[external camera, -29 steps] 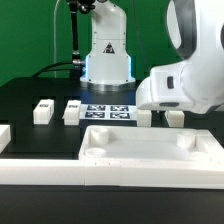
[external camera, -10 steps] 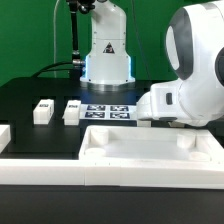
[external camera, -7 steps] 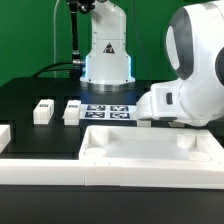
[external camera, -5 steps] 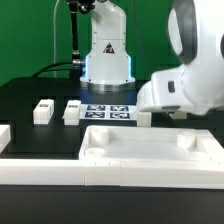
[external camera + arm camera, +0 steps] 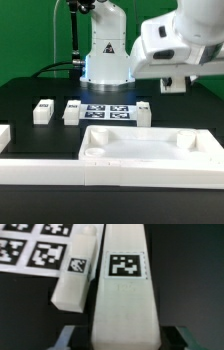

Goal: Assemble desk

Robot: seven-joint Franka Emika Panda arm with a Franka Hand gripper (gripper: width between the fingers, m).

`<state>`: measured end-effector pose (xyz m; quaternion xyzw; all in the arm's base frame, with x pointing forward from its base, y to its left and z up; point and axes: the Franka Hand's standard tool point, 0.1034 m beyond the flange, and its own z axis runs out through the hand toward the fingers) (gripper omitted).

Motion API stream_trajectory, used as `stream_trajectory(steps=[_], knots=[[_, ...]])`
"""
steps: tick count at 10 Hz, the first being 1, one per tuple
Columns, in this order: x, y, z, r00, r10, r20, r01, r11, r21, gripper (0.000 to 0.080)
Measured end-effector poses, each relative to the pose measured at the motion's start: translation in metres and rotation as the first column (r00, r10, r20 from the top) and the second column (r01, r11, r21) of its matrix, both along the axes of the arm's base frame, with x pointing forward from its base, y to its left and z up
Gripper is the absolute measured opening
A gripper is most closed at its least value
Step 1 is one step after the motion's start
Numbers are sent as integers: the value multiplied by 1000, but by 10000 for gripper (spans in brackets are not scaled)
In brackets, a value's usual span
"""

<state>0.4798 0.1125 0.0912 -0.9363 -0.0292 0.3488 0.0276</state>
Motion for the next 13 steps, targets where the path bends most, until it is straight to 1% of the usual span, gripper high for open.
stream_trajectory(steps=[1, 2, 3, 4, 5, 6, 7, 8, 9, 11, 12, 13], knots=[[6, 0, 4, 999, -4, 52, 4, 1000, 2, 290], [11, 1, 4, 989, -13, 149, 12, 1000, 6, 290], [12, 1, 7, 977, -17, 211, 16, 1000, 8, 290], [18, -4, 32, 979, -11, 206, 9, 1000, 9, 290], [51, -14, 65, 957, 9, 289, -22, 999, 40, 290], [62, -21, 88, 940, -2, 341, -13, 999, 40, 290], [65, -24, 104, 913, -8, 407, -8, 999, 38, 290], [66, -23, 100, 879, -12, 477, -7, 999, 38, 290], [68, -24, 99, 852, -17, 523, -4, 999, 39, 290], [77, -22, 100, 769, -23, 638, -3, 999, 40, 290], [87, -18, 100, 749, -14, 662, -15, 999, 38, 290], [107, -21, 115, 716, -4, 698, -36, 998, 43, 290]])
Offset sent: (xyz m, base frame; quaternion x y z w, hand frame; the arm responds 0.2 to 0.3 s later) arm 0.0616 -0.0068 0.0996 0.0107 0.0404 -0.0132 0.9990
